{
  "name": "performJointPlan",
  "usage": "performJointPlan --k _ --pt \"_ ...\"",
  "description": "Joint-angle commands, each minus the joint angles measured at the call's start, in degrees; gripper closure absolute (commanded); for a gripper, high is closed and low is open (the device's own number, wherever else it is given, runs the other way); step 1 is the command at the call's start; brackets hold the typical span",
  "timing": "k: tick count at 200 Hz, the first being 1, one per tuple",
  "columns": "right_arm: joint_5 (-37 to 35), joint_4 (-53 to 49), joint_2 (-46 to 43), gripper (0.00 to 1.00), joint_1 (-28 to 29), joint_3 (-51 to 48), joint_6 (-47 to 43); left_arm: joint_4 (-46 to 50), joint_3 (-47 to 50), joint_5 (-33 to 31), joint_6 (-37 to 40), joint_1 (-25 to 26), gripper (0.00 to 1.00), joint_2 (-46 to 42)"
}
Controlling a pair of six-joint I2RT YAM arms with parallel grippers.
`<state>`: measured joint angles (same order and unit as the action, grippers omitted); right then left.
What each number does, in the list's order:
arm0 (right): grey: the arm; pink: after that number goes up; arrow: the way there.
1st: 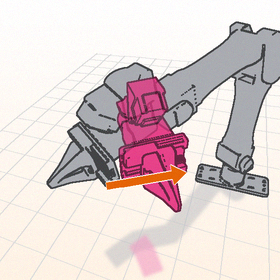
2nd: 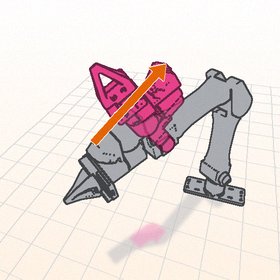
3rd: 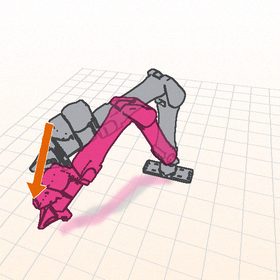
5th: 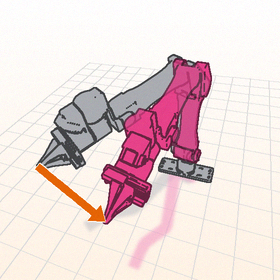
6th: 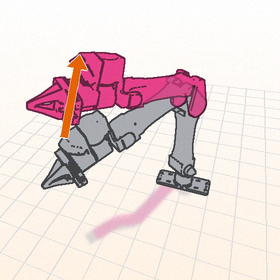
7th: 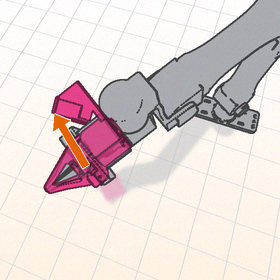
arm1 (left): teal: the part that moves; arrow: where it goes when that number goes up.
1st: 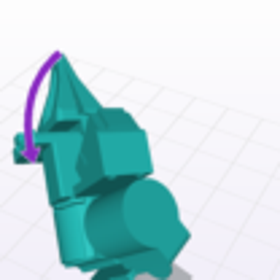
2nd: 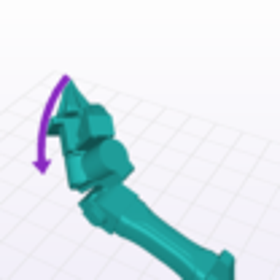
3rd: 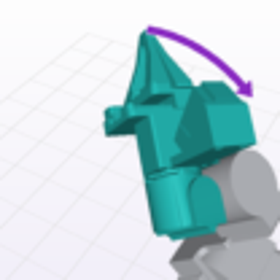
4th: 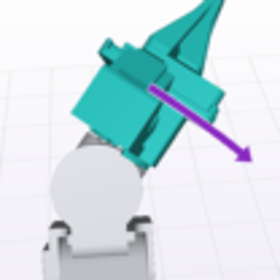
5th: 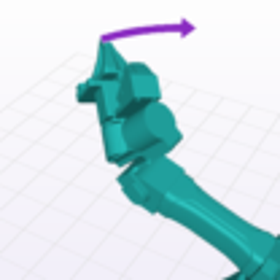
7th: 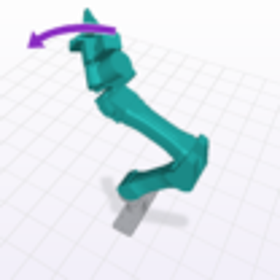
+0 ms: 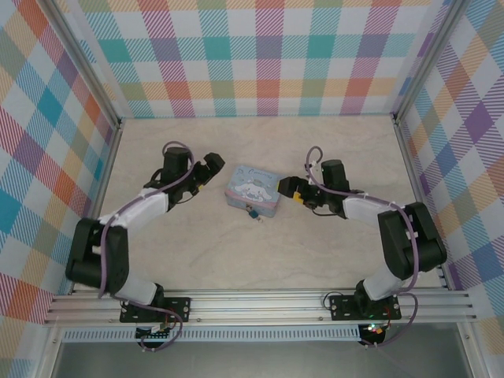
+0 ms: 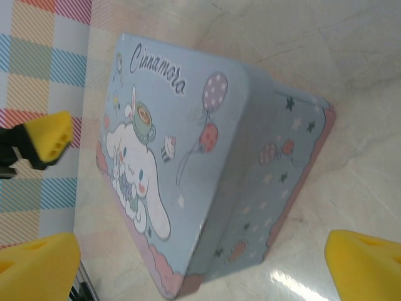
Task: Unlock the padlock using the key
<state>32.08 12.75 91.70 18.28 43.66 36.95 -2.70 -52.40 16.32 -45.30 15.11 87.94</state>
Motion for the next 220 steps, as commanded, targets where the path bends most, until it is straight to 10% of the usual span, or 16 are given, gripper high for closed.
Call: performJointPlan --k 1,117,220 --pt "1.7 1.3 2.8 0.0 0.1 3.6 1.0 2.1 -4.8 9.4 3.8 0.1 0.0 6.5" --pt "8.8 -2.1 17.9 0.03 4.9 23.5 -4.0 -1.8 -0.2 15.7 1.3 2.9 0.0 5.9" --pt "-0.2 -7.8 19.2 0.0 5.6 32.8 -12.9 2.0 13.1 4.5 -3.5 4.0 0.0 -13.2"
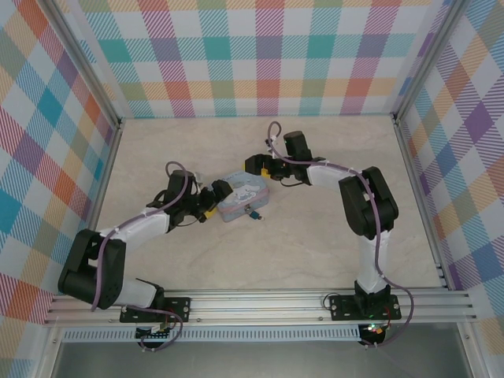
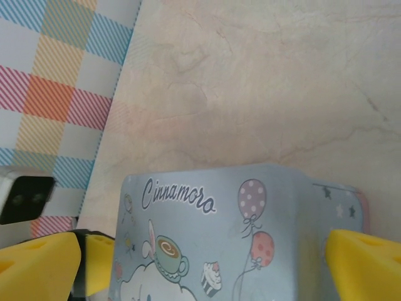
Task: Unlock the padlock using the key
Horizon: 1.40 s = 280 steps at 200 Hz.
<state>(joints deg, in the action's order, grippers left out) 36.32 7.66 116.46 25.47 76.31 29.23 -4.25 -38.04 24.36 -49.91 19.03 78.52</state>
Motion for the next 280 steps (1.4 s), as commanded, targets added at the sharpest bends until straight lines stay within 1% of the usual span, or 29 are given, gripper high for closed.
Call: performJointPlan --k 1,25,44,65,86,121,134,152,170,197,225,231,249,280 --pt "-4.6 -2.7 -5.8 0.0 -1.7 0.0 -5.3 3.9 -1.4 -3.8 1.3 0.1 0.0 -3.9" --pt "-9.1 -3.4 -14.6 0.0 -3.3 -6.4 -8.7 11.2 -4.2 -7.7 4.7 -0.7 0.0 -6.9" --pt "-11.6 -4.6 -22.1 0.0 -3.5 -13.0 -12.6 13.4 -5.8 -8.7 6.4 -1.4 0.0 -8.6" --pt "-11.7 -3.0 -29.5 0.0 -3.5 -21.4 -14.1 14.2 -8.1 -8.8 8.8 -1.7 0.0 -8.7" --pt "-11.0 0.2 -36.1 0.0 -3.5 -29.9 -14.2 15.0 -11.0 -9.0 11.6 -1.7 0.0 -7.0" --pt "-8.1 6.8 -43.0 0.0 -3.2 -41.5 -13.5 15.4 -16.4 -8.3 15.5 -1.8 0.0 -1.5" --pt "-6.0 8.6 -43.7 0.01 -2.8 -44.0 -13.6 16.5 -18.8 -9.7 18.0 -1.8 0.0 1.4" --pt "-5.1 8.5 -43.5 0.01 -1.6 -45.2 -14.9 17.8 -22.6 -11.0 22.2 -2.1 0.0 6.3" --pt "-5.1 9.6 -42.6 0.01 -0.8 -46.0 -15.0 18.9 -26.4 -10.4 26.2 -2.4 0.0 10.7" --pt "-6.1 12.5 -41.0 0.01 -0.4 -47.2 -13.9 17.0 -27.2 -12.2 33.3 -2.4 0.0 13.2" --pt "-5.6 14.2 -37.5 0.02 -0.3 -47.3 -13.3 19.7 -30.3 -11.0 40.4 -2.5 0.0 16.9" --pt "-5.4 14.5 -36.6 0.02 -0.3 -47.1 -13.3 22.0 -30.9 -10.5 41.3 -2.5 0.0 17.8" --pt "-4.2 16.0 -34.2 0.05 0.0 -46.6 -12.9 23.6 -32.0 -9.4 43.2 -2.5 0.0 19.7" --pt "-2.0 20.9 -29.2 0.09 1.1 -45.9 -12.5 23.2 -31.5 -9.5 43.3 -2.6 0.0 20.9"
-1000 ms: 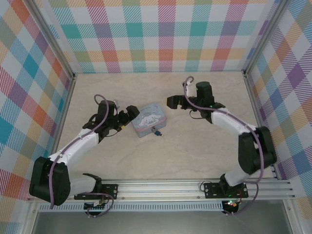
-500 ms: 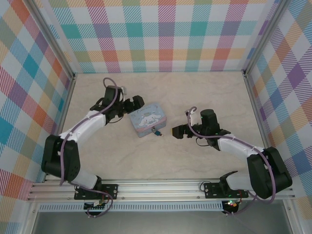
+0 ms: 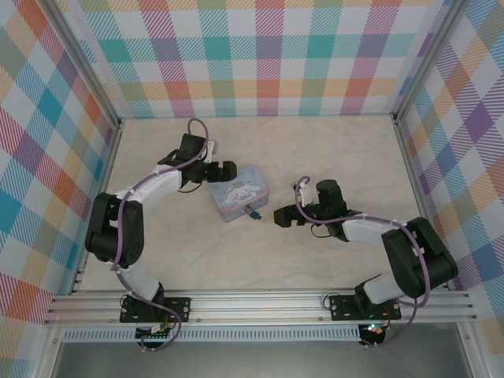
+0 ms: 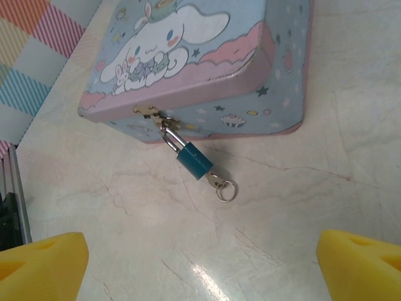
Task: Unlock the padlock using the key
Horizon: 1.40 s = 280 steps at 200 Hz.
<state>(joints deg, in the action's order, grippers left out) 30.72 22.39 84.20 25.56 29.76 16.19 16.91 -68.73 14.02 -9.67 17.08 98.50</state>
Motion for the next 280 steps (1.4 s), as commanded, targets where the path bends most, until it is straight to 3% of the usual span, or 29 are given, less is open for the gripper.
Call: performJointPlan --k 1,78,163,224,280 --pt "3.7 6.4 3.2 0.09 1.1 0.7 0.5 1.9 -0.8 0.9 3.0 -0.6 0.0 1.0" --pt "2.6 15.7 15.2 0.17 4.2 5.5 -3.1 1.5 2.1 -0.3 1.9 -0.6 0.0 3.6" --pt "-1.7 14.2 21.9 0.35 8.8 8.5 -10.8 -0.5 5.4 -0.9 -0.3 -0.6 0.0 3.7" --pt "-2.9 9.8 23.5 0.42 10.6 10.7 -12.6 -0.5 5.5 -1.2 -0.9 -0.6 0.0 3.6" --pt "-3.2 8.7 23.5 0.54 10.8 11.1 -12.6 -0.5 5.6 -1.9 -0.9 -0.6 0.0 3.4"
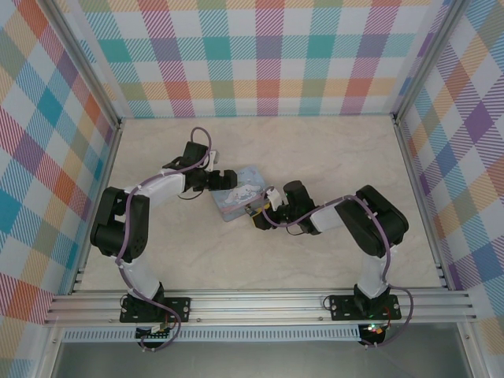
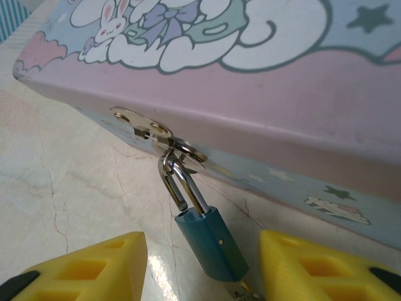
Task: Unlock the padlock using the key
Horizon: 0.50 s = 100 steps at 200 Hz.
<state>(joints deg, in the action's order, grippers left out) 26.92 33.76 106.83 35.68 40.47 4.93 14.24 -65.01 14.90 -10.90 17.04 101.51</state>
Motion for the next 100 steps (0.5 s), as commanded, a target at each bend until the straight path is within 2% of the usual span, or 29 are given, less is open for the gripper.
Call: performJointPlan --k 1,70,100 --pt "0.6 -2.7 0.8 0.55 0.7 0.4 -1.4 2.2 1.9 -2.8 0.3 -0.6 0.0 0.4" --pt "-0.2 -1.6 -0.2 0.79 0.7 -0.4 -0.3 2.1 3.2 -2.9 -0.4 -0.6 0.0 -0.7" --pt "-3.4 -0.3 -1.9 0.87 0.7 -1.8 0.5 -0.4 5.2 -3.1 -1.6 -0.5 0.0 -2.4"
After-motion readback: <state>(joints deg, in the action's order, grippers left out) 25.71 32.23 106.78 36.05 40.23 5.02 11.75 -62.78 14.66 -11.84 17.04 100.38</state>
